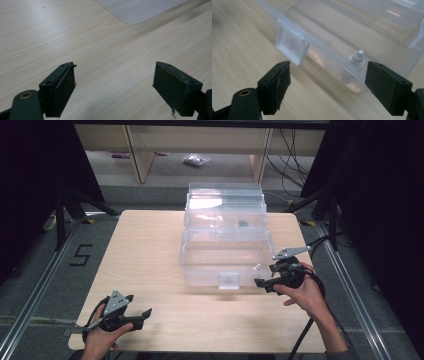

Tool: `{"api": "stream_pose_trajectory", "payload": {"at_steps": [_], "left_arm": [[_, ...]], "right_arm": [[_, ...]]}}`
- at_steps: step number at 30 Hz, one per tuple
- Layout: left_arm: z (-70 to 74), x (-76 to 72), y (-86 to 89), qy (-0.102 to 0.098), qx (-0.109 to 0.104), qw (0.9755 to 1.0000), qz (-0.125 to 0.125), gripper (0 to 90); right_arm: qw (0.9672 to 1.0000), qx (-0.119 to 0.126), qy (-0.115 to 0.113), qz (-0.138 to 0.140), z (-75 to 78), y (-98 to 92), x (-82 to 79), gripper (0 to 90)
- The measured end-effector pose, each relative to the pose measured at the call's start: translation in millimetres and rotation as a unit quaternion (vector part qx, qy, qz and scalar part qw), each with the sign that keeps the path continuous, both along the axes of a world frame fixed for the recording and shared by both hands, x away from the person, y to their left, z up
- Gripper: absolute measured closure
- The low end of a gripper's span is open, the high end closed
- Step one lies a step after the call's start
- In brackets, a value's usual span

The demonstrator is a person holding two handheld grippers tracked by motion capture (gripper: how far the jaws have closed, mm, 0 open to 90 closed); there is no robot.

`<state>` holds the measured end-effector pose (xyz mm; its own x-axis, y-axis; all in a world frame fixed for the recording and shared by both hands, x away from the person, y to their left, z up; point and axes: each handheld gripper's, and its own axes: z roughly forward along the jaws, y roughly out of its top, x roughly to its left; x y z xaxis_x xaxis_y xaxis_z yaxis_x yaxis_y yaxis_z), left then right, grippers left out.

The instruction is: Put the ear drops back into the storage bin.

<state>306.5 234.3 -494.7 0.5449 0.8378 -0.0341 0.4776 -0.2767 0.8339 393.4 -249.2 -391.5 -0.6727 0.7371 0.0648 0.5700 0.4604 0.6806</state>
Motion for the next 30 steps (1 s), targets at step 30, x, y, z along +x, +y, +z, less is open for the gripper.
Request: {"api": "stream_pose_trajectory", "payload": {"at_steps": [30], "left_arm": [[0.3, 0.1, 0.8, 0.002, 0.006, 1.0000, -0.003, 17.1]], "right_arm": [[0.9998, 0.019, 0.003, -0.004, -32.0, -6.0, -39.6, 19.5]]}}
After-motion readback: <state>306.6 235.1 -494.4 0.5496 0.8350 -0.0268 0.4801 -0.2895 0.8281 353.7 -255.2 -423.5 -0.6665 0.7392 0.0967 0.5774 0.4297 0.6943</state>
